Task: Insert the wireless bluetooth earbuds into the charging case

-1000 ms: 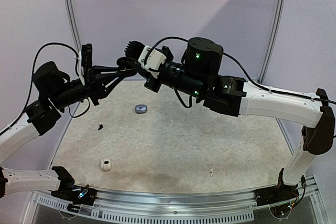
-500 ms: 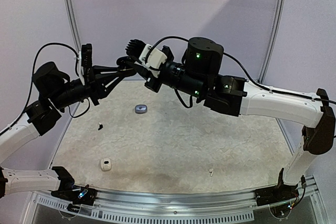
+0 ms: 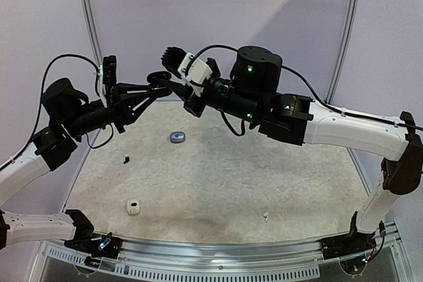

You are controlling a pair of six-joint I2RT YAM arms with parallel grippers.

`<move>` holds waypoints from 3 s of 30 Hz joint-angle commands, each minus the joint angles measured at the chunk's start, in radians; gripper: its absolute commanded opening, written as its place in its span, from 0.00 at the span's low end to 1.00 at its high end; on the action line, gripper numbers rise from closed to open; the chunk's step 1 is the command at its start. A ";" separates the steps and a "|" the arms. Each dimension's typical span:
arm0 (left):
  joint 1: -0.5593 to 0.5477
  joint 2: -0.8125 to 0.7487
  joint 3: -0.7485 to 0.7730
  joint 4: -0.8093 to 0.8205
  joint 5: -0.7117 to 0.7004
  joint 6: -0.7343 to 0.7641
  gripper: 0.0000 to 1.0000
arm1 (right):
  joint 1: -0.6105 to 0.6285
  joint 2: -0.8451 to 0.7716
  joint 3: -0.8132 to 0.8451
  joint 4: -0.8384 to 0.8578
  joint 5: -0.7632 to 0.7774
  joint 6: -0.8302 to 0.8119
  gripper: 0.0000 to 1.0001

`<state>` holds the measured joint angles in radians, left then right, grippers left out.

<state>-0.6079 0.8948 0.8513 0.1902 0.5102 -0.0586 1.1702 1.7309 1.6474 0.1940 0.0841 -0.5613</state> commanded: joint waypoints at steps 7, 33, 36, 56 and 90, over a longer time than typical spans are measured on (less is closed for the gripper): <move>0.002 -0.010 0.002 0.084 0.020 -0.018 0.00 | -0.020 -0.008 -0.002 -0.105 0.002 0.034 0.43; 0.008 -0.004 -0.006 0.090 0.062 -0.057 0.00 | -0.097 -0.089 0.066 -0.241 -0.295 0.263 0.83; 0.008 -0.001 -0.006 0.086 0.068 -0.057 0.00 | -0.101 -0.113 0.055 -0.251 -0.299 0.275 0.78; 0.008 0.019 0.011 0.058 0.072 -0.017 0.00 | -0.099 -0.062 0.123 -0.376 -0.398 0.292 0.05; 0.008 0.010 0.009 0.020 0.077 0.026 0.00 | -0.099 0.011 0.195 -0.384 -0.425 0.290 0.01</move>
<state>-0.6037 0.9054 0.8509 0.2192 0.5770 -0.0471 1.0714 1.7164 1.8126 -0.1738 -0.3283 -0.2810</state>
